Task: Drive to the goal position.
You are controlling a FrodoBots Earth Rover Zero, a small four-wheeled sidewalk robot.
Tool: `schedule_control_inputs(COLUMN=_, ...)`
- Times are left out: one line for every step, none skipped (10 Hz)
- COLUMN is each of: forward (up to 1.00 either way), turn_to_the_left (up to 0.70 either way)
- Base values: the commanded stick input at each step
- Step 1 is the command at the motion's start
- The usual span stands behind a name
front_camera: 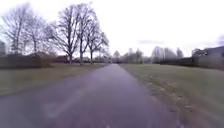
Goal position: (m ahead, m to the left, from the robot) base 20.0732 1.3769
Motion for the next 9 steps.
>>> schedule_control_inputs(forward=1.0, turn_to_the_left=0.0)
schedule_control_inputs(forward=1.0, turn_to_the_left=-0.04)
schedule_control_inputs(forward=1.0, turn_to_the_left=-0.22)
schedule_control_inputs(forward=1.0, turn_to_the_left=-0.4)
schedule_control_inputs(forward=1.0, turn_to_the_left=-0.4)
schedule_control_inputs(forward=1.0, turn_to_the_left=-0.29)
schedule_control_inputs(forward=1.0, turn_to_the_left=-0.01)
schedule_control_inputs(forward=1.0, turn_to_the_left=0.0)
schedule_control_inputs(forward=1.0, turn_to_the_left=0.0)
